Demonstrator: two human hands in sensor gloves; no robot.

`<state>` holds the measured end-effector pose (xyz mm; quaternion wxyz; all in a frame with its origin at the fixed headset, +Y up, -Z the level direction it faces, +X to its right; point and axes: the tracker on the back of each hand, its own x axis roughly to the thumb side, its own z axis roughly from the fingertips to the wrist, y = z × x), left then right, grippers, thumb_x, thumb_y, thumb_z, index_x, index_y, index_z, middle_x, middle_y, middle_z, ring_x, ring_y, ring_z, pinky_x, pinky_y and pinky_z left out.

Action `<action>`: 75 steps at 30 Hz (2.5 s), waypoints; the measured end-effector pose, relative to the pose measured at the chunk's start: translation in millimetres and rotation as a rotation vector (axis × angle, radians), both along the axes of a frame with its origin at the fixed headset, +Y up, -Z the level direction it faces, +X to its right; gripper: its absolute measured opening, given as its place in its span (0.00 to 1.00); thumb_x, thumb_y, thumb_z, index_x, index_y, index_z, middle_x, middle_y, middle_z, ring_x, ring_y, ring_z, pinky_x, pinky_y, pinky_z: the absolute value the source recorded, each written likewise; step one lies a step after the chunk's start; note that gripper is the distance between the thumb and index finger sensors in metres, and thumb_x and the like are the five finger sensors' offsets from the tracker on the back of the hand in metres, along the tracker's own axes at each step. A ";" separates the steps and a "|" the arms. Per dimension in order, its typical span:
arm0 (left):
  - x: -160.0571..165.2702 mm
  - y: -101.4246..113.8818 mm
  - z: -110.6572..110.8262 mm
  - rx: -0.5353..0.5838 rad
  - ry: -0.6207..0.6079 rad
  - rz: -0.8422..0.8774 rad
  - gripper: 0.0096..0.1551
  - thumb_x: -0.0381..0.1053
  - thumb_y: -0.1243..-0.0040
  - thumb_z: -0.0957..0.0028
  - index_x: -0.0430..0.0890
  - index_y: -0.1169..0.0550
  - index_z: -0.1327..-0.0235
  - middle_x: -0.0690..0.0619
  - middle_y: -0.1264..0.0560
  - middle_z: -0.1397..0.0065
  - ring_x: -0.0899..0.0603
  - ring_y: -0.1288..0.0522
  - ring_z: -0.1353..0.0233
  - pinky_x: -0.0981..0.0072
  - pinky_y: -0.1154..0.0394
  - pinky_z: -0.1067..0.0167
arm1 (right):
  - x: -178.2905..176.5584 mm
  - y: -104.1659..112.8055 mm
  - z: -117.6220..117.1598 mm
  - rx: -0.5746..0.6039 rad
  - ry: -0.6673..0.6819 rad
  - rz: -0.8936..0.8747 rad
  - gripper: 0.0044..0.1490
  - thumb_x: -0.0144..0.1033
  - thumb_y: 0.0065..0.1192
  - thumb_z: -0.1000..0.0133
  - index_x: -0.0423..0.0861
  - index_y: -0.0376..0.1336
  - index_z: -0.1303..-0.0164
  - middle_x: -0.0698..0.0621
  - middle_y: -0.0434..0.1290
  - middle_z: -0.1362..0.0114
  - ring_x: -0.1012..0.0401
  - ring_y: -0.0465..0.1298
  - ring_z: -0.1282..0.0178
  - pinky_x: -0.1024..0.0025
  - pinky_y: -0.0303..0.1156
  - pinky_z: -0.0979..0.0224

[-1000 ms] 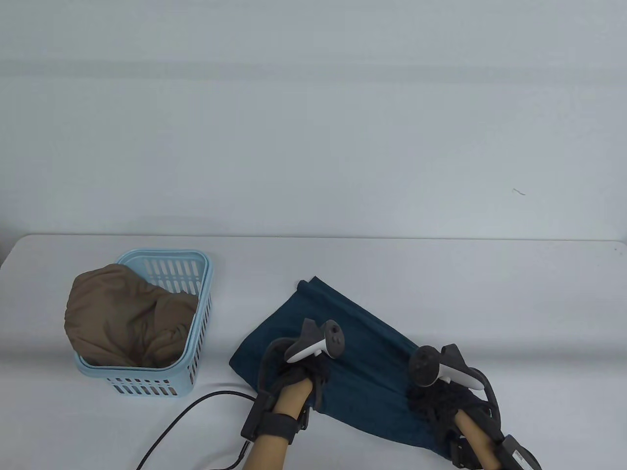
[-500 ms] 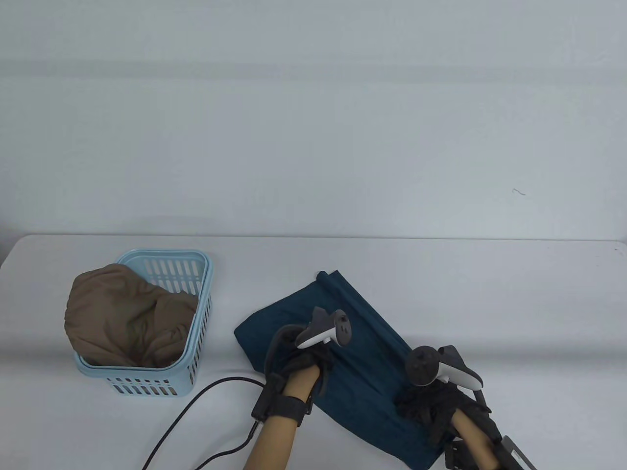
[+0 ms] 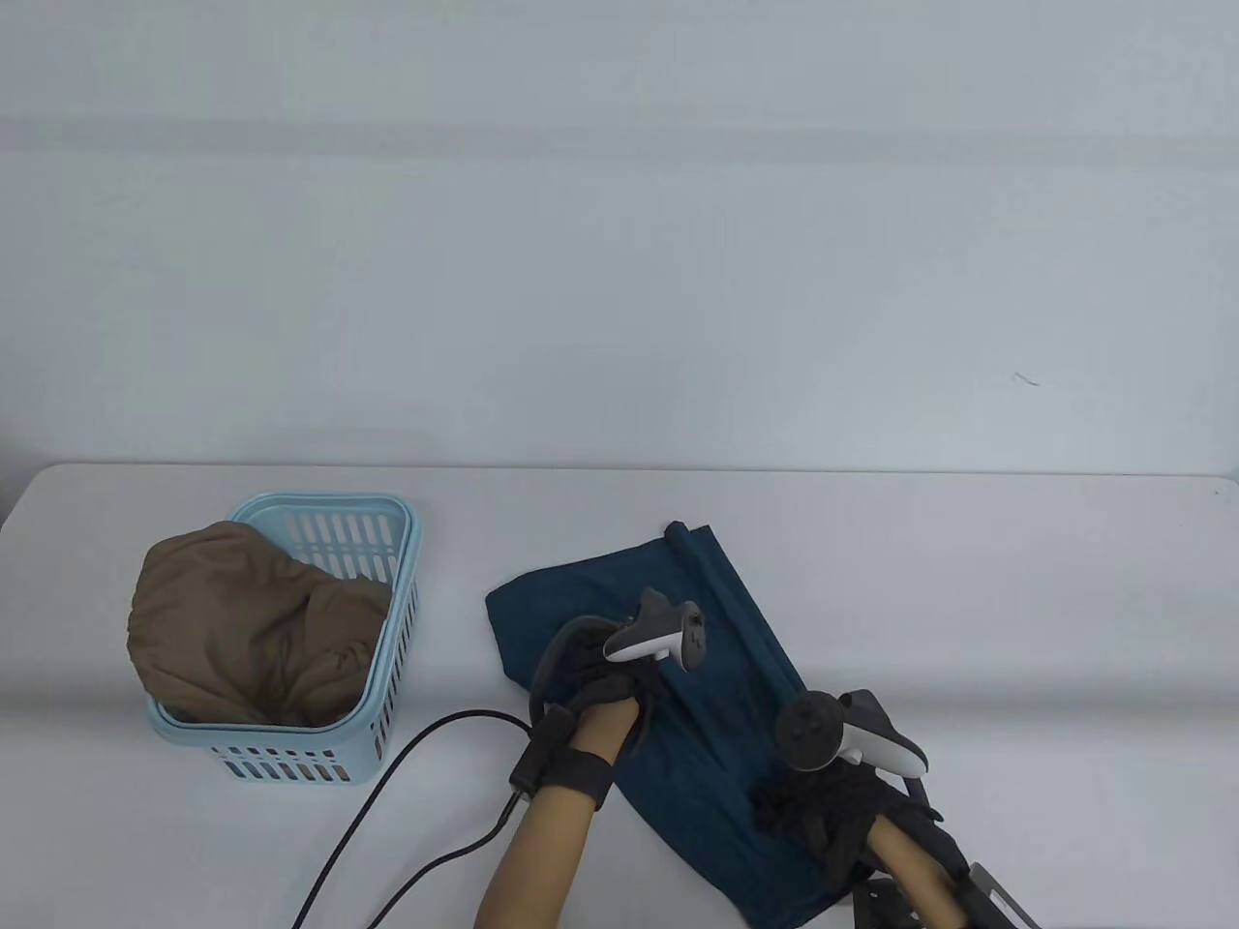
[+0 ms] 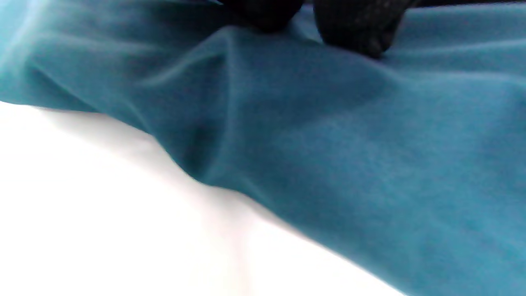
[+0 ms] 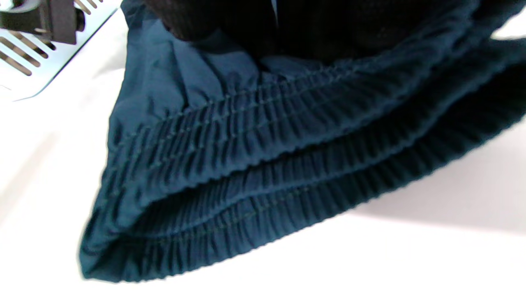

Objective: Roll shorts into tight roll

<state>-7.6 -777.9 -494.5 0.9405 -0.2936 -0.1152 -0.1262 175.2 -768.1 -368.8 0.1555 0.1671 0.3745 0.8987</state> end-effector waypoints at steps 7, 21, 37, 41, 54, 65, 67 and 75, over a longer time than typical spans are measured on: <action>6.4 -2.9 -9.0 0.011 0.028 -0.056 0.36 0.54 0.48 0.46 0.42 0.44 0.31 0.40 0.57 0.16 0.29 0.56 0.16 0.22 0.62 0.30 | -9.1 -3.8 1.5 0.002 0.013 -0.032 0.34 0.42 0.48 0.39 0.41 0.54 0.24 0.35 0.56 0.29 0.46 0.65 0.37 0.53 0.65 0.33; 13.3 -13.8 -23.2 0.077 0.080 -0.140 0.36 0.49 0.60 0.47 0.52 0.56 0.28 0.40 0.62 0.16 0.30 0.57 0.15 0.21 0.63 0.30 | -29.7 -10.7 1.9 0.042 -0.013 -0.091 0.34 0.41 0.49 0.39 0.40 0.52 0.25 0.35 0.56 0.31 0.50 0.67 0.40 0.57 0.66 0.36; 1.0 27.9 -9.8 0.280 0.053 0.042 0.42 0.52 0.52 0.44 0.44 0.54 0.22 0.37 0.61 0.16 0.27 0.59 0.17 0.22 0.62 0.32 | -25.2 18.0 3.0 0.144 -0.115 -0.247 0.38 0.42 0.49 0.40 0.40 0.50 0.21 0.35 0.59 0.26 0.43 0.69 0.35 0.47 0.66 0.33; -6.5 64.4 31.7 0.308 -0.064 0.255 0.44 0.52 0.50 0.45 0.42 0.54 0.22 0.36 0.62 0.17 0.26 0.59 0.18 0.22 0.61 0.32 | -12.2 50.1 9.1 0.301 -0.096 -0.294 0.37 0.40 0.52 0.41 0.41 0.51 0.22 0.37 0.59 0.25 0.43 0.67 0.30 0.44 0.63 0.29; -3.7 63.4 198.5 0.225 -0.484 0.441 0.30 0.54 0.44 0.47 0.45 0.29 0.33 0.41 0.33 0.22 0.34 0.30 0.25 0.23 0.49 0.31 | -17.7 34.2 74.2 0.399 0.248 0.060 0.51 0.49 0.60 0.46 0.39 0.43 0.22 0.37 0.51 0.21 0.42 0.59 0.24 0.38 0.54 0.24; -4.4 2.7 204.7 0.004 -0.501 0.191 0.50 0.56 0.45 0.48 0.38 0.55 0.25 0.34 0.53 0.20 0.32 0.45 0.23 0.24 0.52 0.30 | -25.6 -2.6 70.7 0.421 0.303 0.239 0.51 0.45 0.62 0.47 0.40 0.41 0.23 0.38 0.49 0.21 0.43 0.57 0.23 0.38 0.51 0.23; -6.1 -1.8 201.2 -0.009 -0.495 0.180 0.50 0.55 0.45 0.47 0.39 0.58 0.26 0.36 0.56 0.21 0.33 0.48 0.24 0.25 0.53 0.30 | -26.0 -3.8 69.6 0.487 0.283 0.236 0.46 0.43 0.62 0.46 0.42 0.45 0.24 0.40 0.53 0.22 0.45 0.60 0.25 0.40 0.53 0.23; -26.1 17.8 185.4 0.038 -0.429 0.504 0.35 0.49 0.46 0.49 0.42 0.34 0.27 0.40 0.33 0.23 0.36 0.28 0.27 0.29 0.41 0.31 | -12.9 7.7 62.0 0.526 0.197 0.067 0.34 0.42 0.62 0.48 0.46 0.62 0.31 0.45 0.72 0.31 0.49 0.75 0.34 0.43 0.64 0.27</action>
